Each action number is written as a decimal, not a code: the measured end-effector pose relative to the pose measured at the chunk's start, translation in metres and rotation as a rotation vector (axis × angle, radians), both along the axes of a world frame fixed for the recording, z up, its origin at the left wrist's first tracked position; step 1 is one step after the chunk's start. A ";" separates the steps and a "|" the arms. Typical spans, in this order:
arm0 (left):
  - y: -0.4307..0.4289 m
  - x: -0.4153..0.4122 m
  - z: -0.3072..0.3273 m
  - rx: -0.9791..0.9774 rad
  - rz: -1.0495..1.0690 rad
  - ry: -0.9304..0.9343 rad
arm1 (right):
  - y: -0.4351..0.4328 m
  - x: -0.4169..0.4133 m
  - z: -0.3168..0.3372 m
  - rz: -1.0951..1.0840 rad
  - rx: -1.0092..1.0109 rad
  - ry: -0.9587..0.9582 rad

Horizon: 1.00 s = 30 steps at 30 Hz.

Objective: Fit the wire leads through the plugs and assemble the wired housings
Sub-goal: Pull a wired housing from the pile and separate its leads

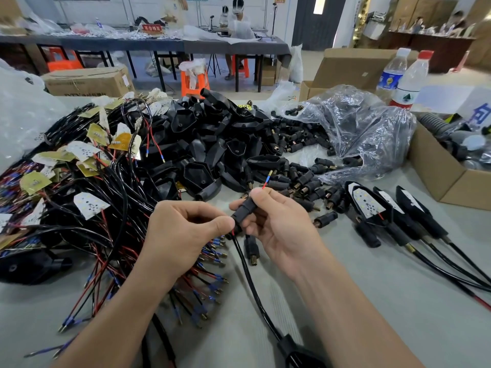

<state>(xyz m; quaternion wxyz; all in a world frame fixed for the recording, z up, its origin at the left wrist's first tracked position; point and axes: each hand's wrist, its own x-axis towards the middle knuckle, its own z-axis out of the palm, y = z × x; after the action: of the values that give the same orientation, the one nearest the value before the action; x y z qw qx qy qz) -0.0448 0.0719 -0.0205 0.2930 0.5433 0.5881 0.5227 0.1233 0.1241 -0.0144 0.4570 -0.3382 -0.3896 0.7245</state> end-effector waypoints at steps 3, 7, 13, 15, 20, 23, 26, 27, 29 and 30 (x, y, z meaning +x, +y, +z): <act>0.000 -0.002 0.002 0.003 -0.026 -0.086 | 0.001 0.001 0.001 0.008 -0.009 0.017; 0.000 -0.002 0.006 -0.003 -0.073 -0.248 | 0.004 0.006 0.004 -0.038 0.001 0.061; 0.001 0.003 0.003 -0.049 -0.055 -0.177 | 0.000 -0.002 0.000 -0.036 0.018 0.011; 0.001 0.003 0.000 -0.058 -0.015 -0.158 | -0.001 -0.003 0.000 -0.028 0.023 -0.005; 0.002 0.006 -0.004 -0.024 -0.050 -0.126 | 0.002 0.001 0.000 -0.052 0.021 0.018; 0.001 0.008 -0.003 -0.011 -0.099 -0.136 | 0.002 0.001 -0.002 -0.049 0.028 0.007; -0.002 0.006 0.000 0.027 -0.096 -0.166 | 0.001 0.000 -0.001 0.025 0.020 0.027; -0.002 0.007 0.000 0.034 -0.084 -0.162 | 0.001 0.000 0.000 0.045 0.014 0.031; -0.005 0.009 0.000 0.024 -0.059 -0.088 | 0.002 0.002 0.001 0.053 0.011 0.022; -0.006 0.011 -0.002 0.009 -0.050 -0.025 | 0.002 0.003 0.001 0.046 0.017 0.005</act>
<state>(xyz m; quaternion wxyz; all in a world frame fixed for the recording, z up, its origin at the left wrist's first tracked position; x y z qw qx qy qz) -0.0342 0.0661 -0.0221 0.3109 0.5527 0.5680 0.5246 0.1268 0.1265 -0.0138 0.4441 -0.3234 -0.4022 0.7324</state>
